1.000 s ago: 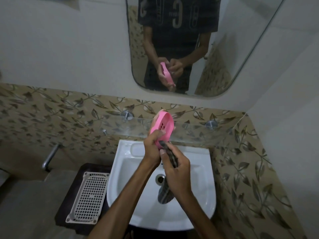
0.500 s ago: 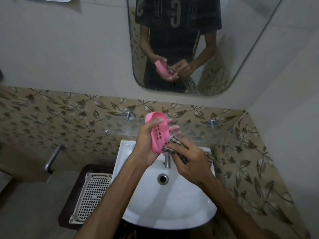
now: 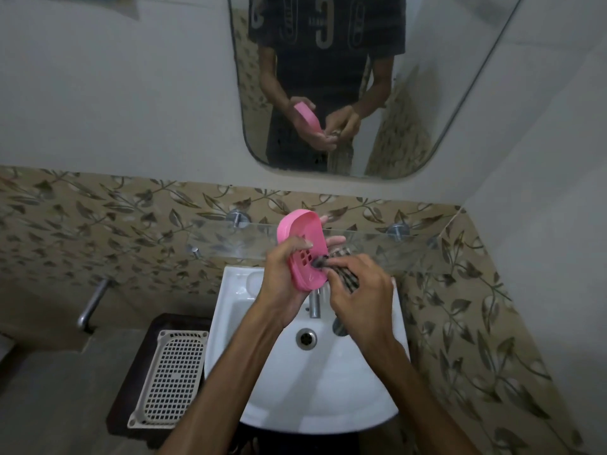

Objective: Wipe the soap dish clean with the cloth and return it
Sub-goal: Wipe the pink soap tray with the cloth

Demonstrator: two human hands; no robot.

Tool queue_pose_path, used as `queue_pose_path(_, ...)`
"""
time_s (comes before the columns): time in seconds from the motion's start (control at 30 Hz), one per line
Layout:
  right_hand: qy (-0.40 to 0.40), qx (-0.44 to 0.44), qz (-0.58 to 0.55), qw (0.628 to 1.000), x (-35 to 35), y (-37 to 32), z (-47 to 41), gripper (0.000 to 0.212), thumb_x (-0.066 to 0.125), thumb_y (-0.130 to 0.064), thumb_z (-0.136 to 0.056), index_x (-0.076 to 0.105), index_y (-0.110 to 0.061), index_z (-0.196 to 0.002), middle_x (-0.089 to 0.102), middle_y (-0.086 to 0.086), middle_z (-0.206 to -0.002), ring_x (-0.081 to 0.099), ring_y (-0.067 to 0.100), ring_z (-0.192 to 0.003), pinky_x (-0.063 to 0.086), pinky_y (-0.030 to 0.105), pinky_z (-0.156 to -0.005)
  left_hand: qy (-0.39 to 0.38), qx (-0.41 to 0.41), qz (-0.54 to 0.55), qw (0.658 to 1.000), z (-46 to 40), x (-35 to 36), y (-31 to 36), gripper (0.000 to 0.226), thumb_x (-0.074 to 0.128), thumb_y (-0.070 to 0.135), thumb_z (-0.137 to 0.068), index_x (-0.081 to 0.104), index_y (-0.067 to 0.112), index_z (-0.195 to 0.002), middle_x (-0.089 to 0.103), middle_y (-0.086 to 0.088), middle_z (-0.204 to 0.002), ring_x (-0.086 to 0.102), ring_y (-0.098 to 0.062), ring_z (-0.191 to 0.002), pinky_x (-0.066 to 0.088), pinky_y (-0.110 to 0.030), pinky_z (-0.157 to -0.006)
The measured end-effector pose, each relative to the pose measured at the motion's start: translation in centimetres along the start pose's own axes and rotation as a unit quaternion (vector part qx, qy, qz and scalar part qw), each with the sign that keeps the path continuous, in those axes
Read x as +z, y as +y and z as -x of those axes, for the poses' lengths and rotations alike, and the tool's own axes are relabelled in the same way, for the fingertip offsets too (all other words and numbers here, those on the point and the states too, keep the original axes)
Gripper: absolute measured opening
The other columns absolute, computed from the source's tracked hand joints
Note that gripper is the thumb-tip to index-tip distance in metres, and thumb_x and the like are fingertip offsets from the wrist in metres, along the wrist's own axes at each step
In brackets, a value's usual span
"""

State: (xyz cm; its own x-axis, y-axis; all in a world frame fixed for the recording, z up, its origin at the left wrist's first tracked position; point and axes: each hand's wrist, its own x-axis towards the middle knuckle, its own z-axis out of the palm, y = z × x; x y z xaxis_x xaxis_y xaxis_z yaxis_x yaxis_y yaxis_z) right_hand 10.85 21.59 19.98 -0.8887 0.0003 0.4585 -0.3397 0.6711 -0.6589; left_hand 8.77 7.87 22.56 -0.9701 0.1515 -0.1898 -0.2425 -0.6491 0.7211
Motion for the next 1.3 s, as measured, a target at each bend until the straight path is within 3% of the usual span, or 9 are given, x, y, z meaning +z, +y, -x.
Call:
queue_pose_path(0.13, -0.092, -0.015, -0.003, 0.996, 0.3, 0.0, 0.5, 0.019, 0.078, -0.009, -0.086, 0.080, -0.018, -0.103, 0.070, 0.002, -0.096, 0.062, 0.013, -0.084, 0.051, 0.018, -0.076, 0.021, 0.015, -0.011, 1.000, -0.2, -1.0, -1.2, 0.070, 0.049, 0.015, -0.075, 0.057, 0.004, -0.144, 0.062, -0.039, -0.132, 0.062, -0.047, -0.117, 0.052, -0.045, -0.092)
queue_pose_path(0.2, -0.080, 0.008, 0.019, 0.997, 0.0, 0.3, -0.4, 0.017, 0.078, -0.011, -0.087, 0.081, -0.019, -0.102, 0.069, 0.003, -0.093, 0.061, 0.015, -0.082, 0.055, 0.030, -0.076, 0.004, 0.016, -0.009, 1.000, -0.4, -0.9, -1.2, 0.070, 0.049, 0.014, -0.074, 0.057, 0.002, -0.143, 0.064, -0.035, -0.125, 0.061, -0.039, -0.104, 0.050, -0.040, -0.082)
queue_pose_path(0.33, -0.101, 0.001, -0.013, 0.995, 0.4, -0.4, 0.3, 0.014, 0.078, -0.012, -0.083, 0.080, -0.019, -0.095, 0.071, 0.001, -0.095, 0.065, 0.015, -0.085, 0.057, 0.036, -0.077, 0.013, 0.027, -0.011, 0.999, -0.8, -1.1, -1.4, 0.067, 0.047, 0.016, -0.075, 0.060, 0.001, -0.139, 0.068, -0.033, -0.121, 0.065, -0.043, -0.112, 0.052, -0.049, -0.098)
queue_pose_path(0.43, -0.077, 0.031, -0.016, 0.996, 0.4, 0.6, -0.8, 0.012, 0.081, -0.010, -0.083, 0.082, -0.017, -0.093, 0.074, 0.002, -0.094, 0.066, 0.015, -0.084, 0.059, 0.040, -0.079, -0.008, 0.025, 0.002, 1.000, -0.8, -0.9, -1.2, 0.066, 0.047, 0.015, -0.075, 0.061, 0.001, -0.138, 0.066, -0.032, -0.118, 0.064, -0.036, -0.099, 0.052, -0.041, -0.083)
queue_pose_path(0.57, -0.081, 0.017, -0.031, 0.996, 0.9, -0.4, 0.3, 0.012, 0.083, -0.011, -0.078, 0.081, -0.018, -0.089, 0.076, -0.003, -0.090, 0.067, 0.011, -0.079, 0.059, 0.035, -0.075, 0.016, 0.019, 0.004, 1.000, -0.8, -1.3, -1.3, 0.070, 0.047, 0.018, -0.075, 0.057, -0.002, -0.142, 0.063, -0.037, -0.125, 0.064, -0.045, -0.115, 0.051, -0.049, -0.099)
queue_pose_path(0.7, -0.075, 0.057, -0.009, 0.996, 0.5, 0.6, -0.6, 0.011, 0.081, -0.012, -0.082, 0.081, -0.018, -0.091, 0.077, -0.003, -0.093, 0.068, 0.012, -0.085, 0.059, 0.038, -0.081, -0.013, 0.020, 0.034, 0.999, -0.7, -1.4, -1.7, 0.070, 0.042, 0.014, -0.076, 0.053, -0.004, -0.144, 0.061, -0.035, -0.126, 0.062, -0.039, -0.106, 0.047, -0.044, -0.089)
queue_pose_path(0.8, -0.110, 0.036, -0.034, 0.993, 0.5, -0.3, 0.7, 0.010, 0.080, -0.016, -0.080, 0.080, -0.022, -0.088, 0.076, -0.007, -0.091, 0.067, 0.007, -0.082, 0.060, 0.034, -0.076, 0.007, 0.031, 0.030, 0.999, -0.6, -1.7, -2.1, 0.071, 0.043, 0.014, -0.075, 0.055, -0.004, -0.143, 0.061, -0.038, -0.128, 0.061, -0.047, -0.121, 0.045, -0.051, -0.106)
queue_pose_path(0.93, -0.089, 0.052, -0.004, 0.995, 0.0, 0.6, -0.3, 0.011, 0.081, -0.014, -0.084, 0.081, -0.021, -0.093, 0.077, -0.003, -0.096, 0.069, 0.012, -0.086, 0.060, 0.039, -0.081, -0.027, 0.050, 0.020, 0.998, -0.7, -1.4, -2.1, 0.068, 0.042, 0.011, -0.074, 0.057, -0.005, -0.138, 0.063, -0.032, -0.123, 0.062, -0.039, -0.111, 0.049, -0.044, -0.091)
queue_pose_path(1.3, -0.096, 0.045, -0.040, 0.994, 0.6, 0.0, 1.0, 0.014, 0.082, -0.012, -0.080, 0.080, -0.022, -0.089, 0.077, -0.007, -0.091, 0.067, 0.005, -0.082, 0.059, 0.028, -0.077, 0.001, 0.090, -0.001, 0.996, -0.8, -1.7, -2.7, 0.074, 0.040, 0.011, -0.069, 0.054, -0.010, -0.139, 0.064, -0.034, -0.122, 0.061, -0.043, -0.118, 0.051, -0.046, -0.097)
